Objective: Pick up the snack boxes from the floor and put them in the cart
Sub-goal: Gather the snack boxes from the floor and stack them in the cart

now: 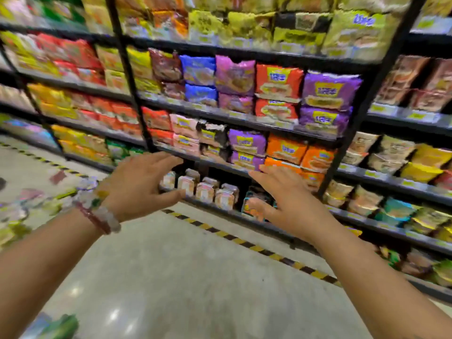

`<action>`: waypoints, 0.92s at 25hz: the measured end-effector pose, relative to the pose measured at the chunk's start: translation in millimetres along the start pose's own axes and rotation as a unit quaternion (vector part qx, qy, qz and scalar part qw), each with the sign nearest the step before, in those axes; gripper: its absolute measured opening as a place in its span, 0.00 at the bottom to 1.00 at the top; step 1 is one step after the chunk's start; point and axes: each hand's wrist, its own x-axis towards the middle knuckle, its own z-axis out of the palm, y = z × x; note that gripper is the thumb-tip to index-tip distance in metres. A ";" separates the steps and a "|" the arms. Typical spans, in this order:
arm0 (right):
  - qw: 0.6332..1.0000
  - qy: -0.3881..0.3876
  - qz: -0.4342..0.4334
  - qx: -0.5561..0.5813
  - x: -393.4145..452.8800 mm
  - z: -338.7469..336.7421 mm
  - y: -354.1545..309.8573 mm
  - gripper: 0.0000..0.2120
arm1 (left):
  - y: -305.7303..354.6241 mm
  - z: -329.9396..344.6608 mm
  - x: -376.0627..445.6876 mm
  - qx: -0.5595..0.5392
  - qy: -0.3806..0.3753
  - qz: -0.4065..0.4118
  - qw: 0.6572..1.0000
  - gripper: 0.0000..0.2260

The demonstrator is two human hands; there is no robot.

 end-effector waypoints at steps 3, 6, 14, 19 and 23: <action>0.996 -0.021 -0.079 0.038 62.3 24.1 -48.6 0.29 | -61.2 -15.8 -45.7 0.026 0.002 -0.086 0.996 0.33; 0.984 -0.042 -0.168 0.049 117.8 48.5 -95.3 0.29 | -108.1 -24.9 -91.9 0.042 0.007 -0.166 0.985 0.31; 0.933 -0.105 -0.335 0.076 243.7 112.5 -179.7 0.29 | -184.7 -20.8 -150.6 0.111 0.008 -0.312 0.944 0.29; 0.892 -0.119 -0.428 0.085 325.7 139.2 -230.9 0.29 | -227.1 -14.4 -157.4 0.136 0.017 -0.391 0.910 0.29; 0.858 -0.129 -0.489 0.093 368.3 170.0 -277.1 0.28 | -254.5 -6.3 -173.8 0.131 0.023 -0.475 0.870 0.32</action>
